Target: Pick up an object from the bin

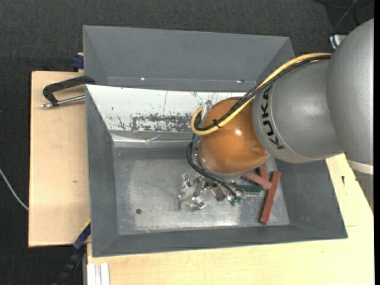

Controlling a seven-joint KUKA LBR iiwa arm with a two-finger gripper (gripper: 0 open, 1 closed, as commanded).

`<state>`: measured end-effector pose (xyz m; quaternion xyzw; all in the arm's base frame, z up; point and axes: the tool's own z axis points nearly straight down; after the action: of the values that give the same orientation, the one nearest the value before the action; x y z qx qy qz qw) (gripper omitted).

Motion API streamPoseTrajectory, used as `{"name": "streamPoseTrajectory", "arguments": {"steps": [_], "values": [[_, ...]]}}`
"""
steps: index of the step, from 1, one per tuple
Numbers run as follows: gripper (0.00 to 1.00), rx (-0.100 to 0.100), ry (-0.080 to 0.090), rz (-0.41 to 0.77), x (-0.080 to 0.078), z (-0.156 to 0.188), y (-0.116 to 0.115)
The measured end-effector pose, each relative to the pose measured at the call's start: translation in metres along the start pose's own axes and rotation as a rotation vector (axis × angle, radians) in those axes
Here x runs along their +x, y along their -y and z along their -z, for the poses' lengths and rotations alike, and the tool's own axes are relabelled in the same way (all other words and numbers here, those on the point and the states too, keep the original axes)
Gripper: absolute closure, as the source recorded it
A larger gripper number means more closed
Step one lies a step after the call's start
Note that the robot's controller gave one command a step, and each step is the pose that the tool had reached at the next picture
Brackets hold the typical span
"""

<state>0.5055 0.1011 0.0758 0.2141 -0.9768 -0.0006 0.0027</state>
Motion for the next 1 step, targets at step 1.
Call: {"name": "streamPoseTrajectory", "arguments": {"steps": [1], "values": [[1.00, -0.001, 0.004, 0.054, 0.0082, 0.0451, 0.0275]]}}
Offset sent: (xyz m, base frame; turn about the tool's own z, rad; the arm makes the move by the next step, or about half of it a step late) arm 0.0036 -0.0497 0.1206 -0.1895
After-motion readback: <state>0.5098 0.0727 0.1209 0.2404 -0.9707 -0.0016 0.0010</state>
